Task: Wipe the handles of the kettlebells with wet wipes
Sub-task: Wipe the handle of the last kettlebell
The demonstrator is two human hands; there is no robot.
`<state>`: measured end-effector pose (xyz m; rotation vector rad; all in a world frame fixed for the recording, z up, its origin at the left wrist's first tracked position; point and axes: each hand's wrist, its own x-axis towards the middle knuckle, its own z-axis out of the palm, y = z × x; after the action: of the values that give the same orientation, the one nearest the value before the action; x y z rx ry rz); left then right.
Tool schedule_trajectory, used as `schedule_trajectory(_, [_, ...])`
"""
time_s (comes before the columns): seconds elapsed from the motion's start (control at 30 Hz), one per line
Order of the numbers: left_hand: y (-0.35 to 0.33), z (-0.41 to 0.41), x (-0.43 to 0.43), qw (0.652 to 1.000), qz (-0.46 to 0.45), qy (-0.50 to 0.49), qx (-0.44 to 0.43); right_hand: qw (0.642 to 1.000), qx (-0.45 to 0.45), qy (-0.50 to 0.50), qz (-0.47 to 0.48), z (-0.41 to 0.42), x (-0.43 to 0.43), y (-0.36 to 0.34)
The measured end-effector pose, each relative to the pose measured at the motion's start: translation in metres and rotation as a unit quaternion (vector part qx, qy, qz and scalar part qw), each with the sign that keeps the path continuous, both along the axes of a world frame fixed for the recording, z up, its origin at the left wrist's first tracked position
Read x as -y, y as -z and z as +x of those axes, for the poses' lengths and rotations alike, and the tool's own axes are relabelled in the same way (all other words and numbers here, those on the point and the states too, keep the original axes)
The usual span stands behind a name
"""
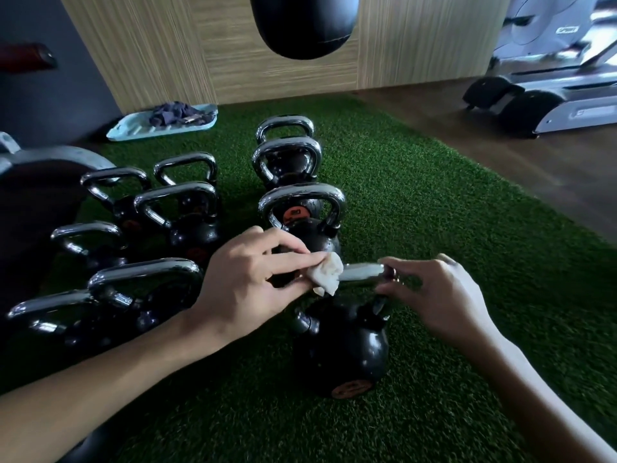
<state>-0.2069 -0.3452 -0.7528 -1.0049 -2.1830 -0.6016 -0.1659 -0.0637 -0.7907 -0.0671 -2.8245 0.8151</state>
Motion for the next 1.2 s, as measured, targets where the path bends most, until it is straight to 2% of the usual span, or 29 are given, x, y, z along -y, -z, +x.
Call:
schedule_trajectory(0.13, [-0.005,0.003,-0.011,0.998,0.03,0.019,0.055,0.999,0.021,-0.04,-0.009,0.01,-0.002,-0.01])
schedule_trajectory(0.2, [-0.007,0.005,-0.016,0.997,0.036,0.028,0.066,0.987,0.035,-0.09,-0.13,0.008,0.001,-0.031])
schedule_trajectory(0.27, [-0.011,0.006,-0.019,0.996,0.041,0.036,0.068,0.959,0.061,-0.145,-0.235,0.007,0.011,-0.052])
schedule_trajectory(0.37, [-0.017,0.007,-0.021,0.996,0.054,0.039,0.062,0.932,0.075,-0.19,-0.301,0.004,0.03,-0.062])
schedule_trajectory(0.47, [-0.018,0.005,-0.021,0.996,0.05,0.033,0.06,0.91,0.06,-0.189,-0.365,0.0,0.039,-0.056])
schedule_trajectory(0.57, [-0.017,0.008,-0.009,0.995,0.003,0.002,0.097,0.92,0.047,-0.17,-0.349,-0.001,0.036,-0.053])
schedule_trajectory(0.63, [-0.011,0.012,0.005,0.984,-0.106,-0.027,0.14,0.937,0.015,-0.117,-0.329,-0.003,0.03,-0.049])
schedule_trajectory(0.7, [0.002,0.011,0.017,0.962,-0.206,-0.056,0.171,0.962,-0.02,-0.066,-0.265,-0.006,0.022,-0.044])
schedule_trajectory(0.77, [0.012,0.007,0.022,0.952,-0.232,-0.073,0.183,0.973,-0.019,-0.052,-0.224,-0.01,0.014,-0.04])
schedule_trajectory(0.9, [0.012,-0.008,0.018,0.948,-0.247,-0.052,0.194,0.961,0.04,-0.069,-0.266,-0.018,0.004,-0.035])
schedule_trajectory(1.07, [-0.001,-0.047,0.014,0.929,-0.303,-0.021,0.21,0.948,0.067,-0.072,-0.303,-0.026,0.0,-0.029])
schedule_trajectory(1.2, [-0.013,-0.089,0.013,0.916,-0.335,0.067,0.211,0.927,0.112,-0.097,-0.346,-0.023,0.003,-0.029])
